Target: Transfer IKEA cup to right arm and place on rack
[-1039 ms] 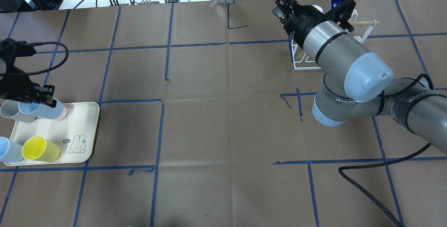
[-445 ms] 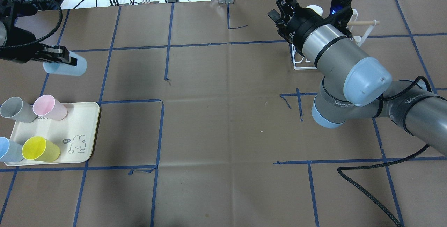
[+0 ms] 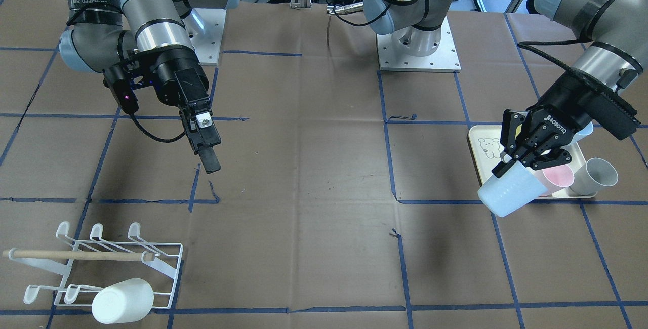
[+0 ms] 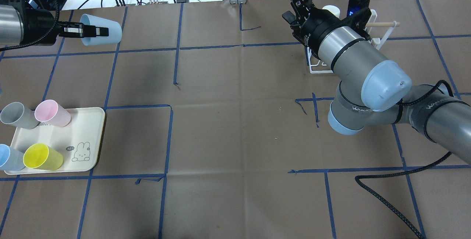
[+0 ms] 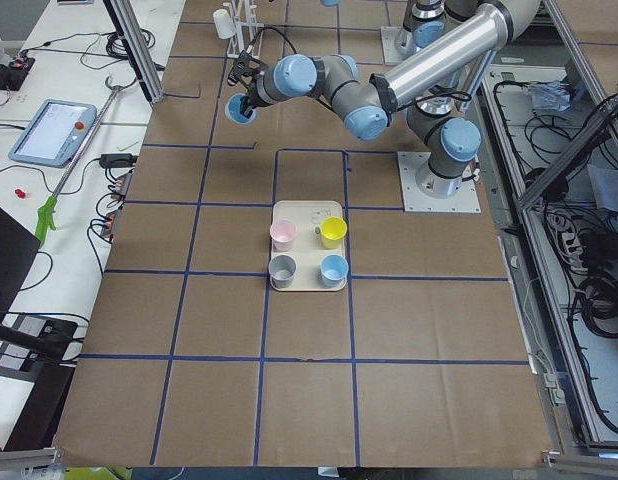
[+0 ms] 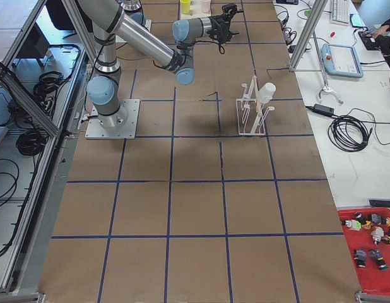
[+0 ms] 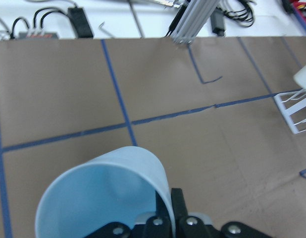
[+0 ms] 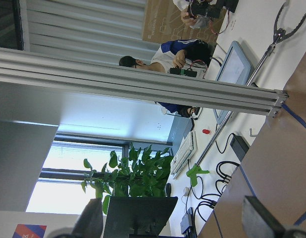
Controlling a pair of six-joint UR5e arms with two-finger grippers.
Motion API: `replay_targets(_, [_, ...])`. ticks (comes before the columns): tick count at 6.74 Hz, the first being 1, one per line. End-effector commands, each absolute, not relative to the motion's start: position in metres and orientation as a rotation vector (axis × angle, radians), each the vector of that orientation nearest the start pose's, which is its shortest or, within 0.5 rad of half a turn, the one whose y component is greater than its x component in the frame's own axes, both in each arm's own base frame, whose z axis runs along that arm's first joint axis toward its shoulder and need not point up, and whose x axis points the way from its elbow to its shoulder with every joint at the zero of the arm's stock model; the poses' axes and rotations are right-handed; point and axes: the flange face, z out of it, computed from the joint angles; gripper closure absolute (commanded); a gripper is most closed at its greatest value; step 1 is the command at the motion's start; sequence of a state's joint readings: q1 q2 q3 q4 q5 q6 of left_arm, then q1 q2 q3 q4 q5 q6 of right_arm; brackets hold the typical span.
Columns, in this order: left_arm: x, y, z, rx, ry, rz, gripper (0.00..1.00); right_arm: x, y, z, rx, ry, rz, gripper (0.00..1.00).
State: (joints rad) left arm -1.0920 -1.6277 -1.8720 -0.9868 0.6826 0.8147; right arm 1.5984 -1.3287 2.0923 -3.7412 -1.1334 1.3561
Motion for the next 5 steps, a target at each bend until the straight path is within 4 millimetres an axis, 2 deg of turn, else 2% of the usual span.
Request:
replay_targets(1, [-0.002,-0.549,0.399,-0.775,-2.089,1.030,1.00,0.189,-0.485,0.387,0.834,1.605,-0.911,0.00])
replay_targets(2, [-0.023,-0.554,0.391,-0.902,-2.038,1.060,1.00,0.189,-0.485,0.386,0.836,1.607,-0.912,0.00])
replay_targets(4, [-0.040,-0.566,0.379,-0.995,-1.883,1.166,1.00,0.189,-0.485,0.386,0.836,1.609,-0.912,0.00])
replay_targets(5, [-0.063,-0.566,0.375,-1.054,-1.807,1.201,1.00,0.188,-0.485,0.384,0.840,1.611,-0.910,0.00])
